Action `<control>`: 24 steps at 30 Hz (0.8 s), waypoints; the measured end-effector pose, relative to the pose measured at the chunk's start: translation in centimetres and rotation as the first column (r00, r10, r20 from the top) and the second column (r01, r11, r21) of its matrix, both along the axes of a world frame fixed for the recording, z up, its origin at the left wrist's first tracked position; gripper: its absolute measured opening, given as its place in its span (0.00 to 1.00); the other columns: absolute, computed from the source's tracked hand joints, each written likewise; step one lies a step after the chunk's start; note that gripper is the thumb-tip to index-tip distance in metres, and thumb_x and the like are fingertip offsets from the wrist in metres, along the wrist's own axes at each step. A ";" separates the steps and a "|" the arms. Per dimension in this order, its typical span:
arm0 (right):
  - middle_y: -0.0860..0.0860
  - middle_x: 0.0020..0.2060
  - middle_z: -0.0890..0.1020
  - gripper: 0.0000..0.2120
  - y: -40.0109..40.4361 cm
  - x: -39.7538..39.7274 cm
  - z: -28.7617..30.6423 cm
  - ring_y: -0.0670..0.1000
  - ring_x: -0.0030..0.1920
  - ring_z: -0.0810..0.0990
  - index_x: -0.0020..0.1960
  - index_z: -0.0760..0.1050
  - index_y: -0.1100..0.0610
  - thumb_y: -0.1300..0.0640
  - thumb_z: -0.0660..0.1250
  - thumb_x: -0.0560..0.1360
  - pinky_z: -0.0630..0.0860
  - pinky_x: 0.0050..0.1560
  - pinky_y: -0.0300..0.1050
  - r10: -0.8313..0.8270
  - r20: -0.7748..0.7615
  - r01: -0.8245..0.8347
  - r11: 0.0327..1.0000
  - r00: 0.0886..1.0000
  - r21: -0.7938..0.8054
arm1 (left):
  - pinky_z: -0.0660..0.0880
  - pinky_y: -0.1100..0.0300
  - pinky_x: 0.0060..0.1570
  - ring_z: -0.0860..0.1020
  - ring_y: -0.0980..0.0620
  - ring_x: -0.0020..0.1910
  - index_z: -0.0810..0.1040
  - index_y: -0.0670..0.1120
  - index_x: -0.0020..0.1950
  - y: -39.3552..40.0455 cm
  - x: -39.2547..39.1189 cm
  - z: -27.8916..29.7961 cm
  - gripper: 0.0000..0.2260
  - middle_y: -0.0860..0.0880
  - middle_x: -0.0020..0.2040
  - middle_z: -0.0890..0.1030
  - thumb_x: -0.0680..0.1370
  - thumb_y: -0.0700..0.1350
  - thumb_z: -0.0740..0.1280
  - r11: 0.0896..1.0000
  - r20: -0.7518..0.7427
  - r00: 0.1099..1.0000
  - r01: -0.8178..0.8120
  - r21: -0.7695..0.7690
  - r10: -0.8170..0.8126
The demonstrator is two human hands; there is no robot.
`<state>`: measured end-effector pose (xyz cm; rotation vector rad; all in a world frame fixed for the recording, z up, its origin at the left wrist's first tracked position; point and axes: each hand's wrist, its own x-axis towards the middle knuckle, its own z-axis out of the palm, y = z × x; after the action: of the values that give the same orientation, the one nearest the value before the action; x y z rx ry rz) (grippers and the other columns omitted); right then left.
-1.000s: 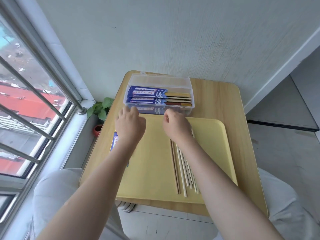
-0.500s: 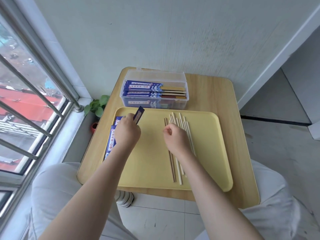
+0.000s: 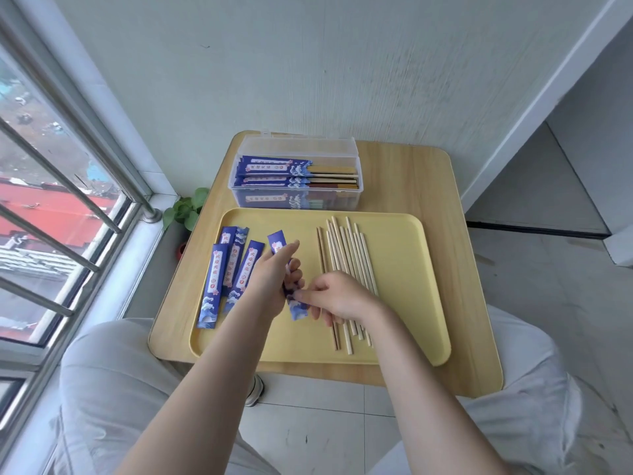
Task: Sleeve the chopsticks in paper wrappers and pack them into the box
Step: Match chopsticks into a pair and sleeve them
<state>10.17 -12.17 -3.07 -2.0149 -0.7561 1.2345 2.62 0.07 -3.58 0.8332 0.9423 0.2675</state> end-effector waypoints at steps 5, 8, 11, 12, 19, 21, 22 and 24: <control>0.50 0.42 0.82 0.06 -0.5 1.1 -0.2 0.52 0.38 0.81 0.47 0.78 0.55 0.53 0.66 0.79 0.74 0.38 0.44 -0.095 0.427 0.146 0.985 0.899 -0.087 | 0.65 0.59 0.25 0.63 0.53 0.23 0.72 0.44 0.46 -0.1 -1.0 -1.8 0.11 0.52 0.25 0.66 0.79 0.48 0.71 0.979 -0.229 0.973 0.057 0.194 -0.011; 0.54 0.47 0.81 0.09 0.2 0.8 -1.0 0.57 0.47 0.80 0.50 0.76 0.58 0.52 0.67 0.79 0.71 0.41 0.44 -0.043 0.615 0.185 0.968 0.787 -0.169 | 0.66 0.57 0.28 0.66 0.53 0.23 0.75 0.43 0.49 -0.4 -1.7 -2.4 0.12 0.51 0.27 0.69 0.80 0.52 0.69 0.965 -0.302 0.951 0.140 0.221 -0.069; 0.54 0.49 0.81 0.10 1.0 0.1 -1.2 0.58 0.50 0.81 0.53 0.75 0.59 0.52 0.67 0.81 0.71 0.42 0.44 0.019 0.658 0.174 0.958 0.753 -0.228 | 0.67 0.58 0.29 0.66 0.53 0.23 0.75 0.43 0.48 -0.7 -2.0 -2.3 0.12 0.52 0.26 0.69 0.81 0.52 0.68 0.963 -0.301 0.950 0.159 0.216 -0.089; 0.54 0.49 0.81 0.09 1.3 -0.1 -1.1 0.58 0.50 0.81 0.53 0.76 0.60 0.53 0.66 0.81 0.71 0.41 0.44 0.029 0.666 0.180 0.953 0.746 -0.243 | 0.67 0.58 0.28 0.65 0.53 0.23 0.76 0.43 0.48 -0.8 -2.1 -2.2 0.12 0.52 0.26 0.68 0.81 0.52 0.68 0.964 -0.297 0.950 0.160 0.213 -0.092; 0.55 0.50 0.82 0.06 2.6 -0.6 -1.2 0.57 0.49 0.81 0.53 0.76 0.59 0.57 0.68 0.80 0.71 0.40 0.44 -0.057 0.581 0.278 0.913 0.812 -0.299 | 0.69 0.59 0.27 0.65 0.53 0.24 0.77 0.41 0.51 -0.5 -2.4 -2.2 0.12 0.51 0.27 0.67 0.82 0.50 0.65 0.969 -0.241 0.960 0.182 0.166 -0.139; 0.54 0.48 0.81 0.05 2.7 -0.6 -1.1 0.56 0.43 0.78 0.48 0.73 0.58 0.58 0.68 0.79 0.70 0.38 0.43 -0.094 0.558 0.301 0.908 0.825 -0.291 | 0.69 0.59 0.26 0.65 0.53 0.24 0.78 0.40 0.52 -0.5 -2.5 -2.2 0.12 0.50 0.27 0.67 0.83 0.49 0.65 0.969 -0.230 0.962 0.189 0.159 -0.149; 0.54 0.46 0.80 0.06 2.7 -0.5 -1.1 0.55 0.42 0.76 0.47 0.71 0.58 0.58 0.68 0.79 0.70 0.37 0.43 -0.108 0.551 0.311 0.905 0.828 -0.289 | 0.70 0.59 0.26 0.65 0.53 0.24 0.78 0.40 0.52 -0.5 -2.5 -2.1 0.12 0.50 0.27 0.67 0.82 0.49 0.65 0.968 -0.226 0.962 0.194 0.161 -0.155; 0.53 0.45 0.79 0.07 2.7 -0.5 -1.0 0.55 0.41 0.76 0.46 0.70 0.57 0.59 0.68 0.79 0.71 0.38 0.43 -0.120 0.540 0.319 0.902 0.833 -0.291 | 0.70 0.60 0.26 0.66 0.53 0.24 0.77 0.40 0.52 -0.5 -2.6 -2.1 0.12 0.50 0.27 0.68 0.82 0.49 0.67 0.964 -0.223 0.961 0.204 0.169 -0.164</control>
<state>9.68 -9.47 -4.05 -2.7185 -0.5146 0.7370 0.06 -0.41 -5.68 1.1361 1.0362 0.1103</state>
